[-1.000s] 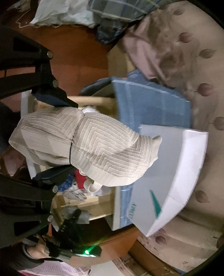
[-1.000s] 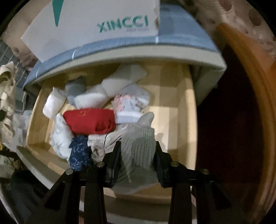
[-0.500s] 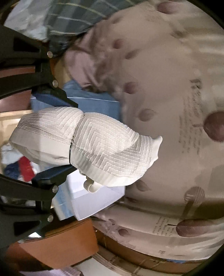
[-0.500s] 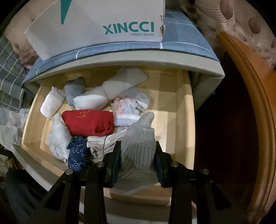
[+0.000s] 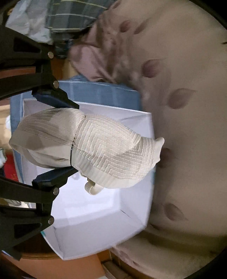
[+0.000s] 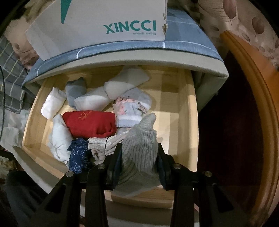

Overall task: Take underwear out of drawer
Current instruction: 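Carry the beige underwear into the white box and open the left gripper while the right holds the grey item, then lift the grey knit item and release it into the white box with the right gripper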

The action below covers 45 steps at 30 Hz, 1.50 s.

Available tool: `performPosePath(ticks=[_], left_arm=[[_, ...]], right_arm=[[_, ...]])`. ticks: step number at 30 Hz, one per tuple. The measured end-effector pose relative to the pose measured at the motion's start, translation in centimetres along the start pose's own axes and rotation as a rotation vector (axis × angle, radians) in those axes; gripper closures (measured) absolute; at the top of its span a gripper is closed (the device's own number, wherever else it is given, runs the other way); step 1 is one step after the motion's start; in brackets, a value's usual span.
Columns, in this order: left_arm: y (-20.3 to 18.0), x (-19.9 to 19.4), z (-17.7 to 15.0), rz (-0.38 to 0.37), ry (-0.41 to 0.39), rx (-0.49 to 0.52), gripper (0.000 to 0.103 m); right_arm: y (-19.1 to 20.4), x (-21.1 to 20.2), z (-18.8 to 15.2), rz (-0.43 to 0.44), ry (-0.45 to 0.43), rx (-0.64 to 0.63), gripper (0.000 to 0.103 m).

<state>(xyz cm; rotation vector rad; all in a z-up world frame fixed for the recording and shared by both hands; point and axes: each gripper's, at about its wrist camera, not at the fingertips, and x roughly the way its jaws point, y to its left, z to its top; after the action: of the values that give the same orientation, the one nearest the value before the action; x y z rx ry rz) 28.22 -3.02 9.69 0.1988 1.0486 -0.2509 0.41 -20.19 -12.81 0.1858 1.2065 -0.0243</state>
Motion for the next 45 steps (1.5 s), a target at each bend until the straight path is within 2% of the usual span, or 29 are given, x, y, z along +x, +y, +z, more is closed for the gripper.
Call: performPosePath(ticks=[10, 13, 21, 24, 29, 32, 39, 45], left_arm=[[0.0, 2.5, -2.0, 0.027, 0.114, -0.034, 0.039], [-0.4, 2.5, -2.5, 0.065, 0.098, -0.008, 0.039], [-0.7, 3.1, -2.2, 0.059, 0.109, -0.007, 0.036], [-0.5, 3.1, -2.0, 0.029, 0.114, -0.016, 0.035], [0.5, 1.3, -1.3, -0.037, 0.076, -0.069, 0.035], [1.0, -0.8, -1.5, -0.044, 0.028, -0.078, 0.035], [2.3, -6.1, -4.2, 0.020, -0.064, -0.051, 0.035], [3.5, -8.5, -9.5, 0.084, -0.095, -0.005, 0.035]], right_arm=[[0.2, 0.1, 0.0, 0.019, 0.005, -0.003, 0.069], [0.1, 0.1, 0.0, 0.024, 0.004, 0.003, 0.069], [0.2, 0.1, -0.1, 0.023, -0.001, 0.002, 0.069], [0.2, 0.1, -0.1, 0.025, -0.001, 0.003, 0.069], [0.2, 0.1, -0.1, 0.025, -0.003, 0.003, 0.069], [0.3, 0.2, -0.1, 0.029, 0.000, 0.003, 0.069], [0.3, 0.2, -0.1, 0.032, -0.005, 0.016, 0.069], [0.4, -0.1, -0.1, 0.023, -0.016, 0.022, 0.069]])
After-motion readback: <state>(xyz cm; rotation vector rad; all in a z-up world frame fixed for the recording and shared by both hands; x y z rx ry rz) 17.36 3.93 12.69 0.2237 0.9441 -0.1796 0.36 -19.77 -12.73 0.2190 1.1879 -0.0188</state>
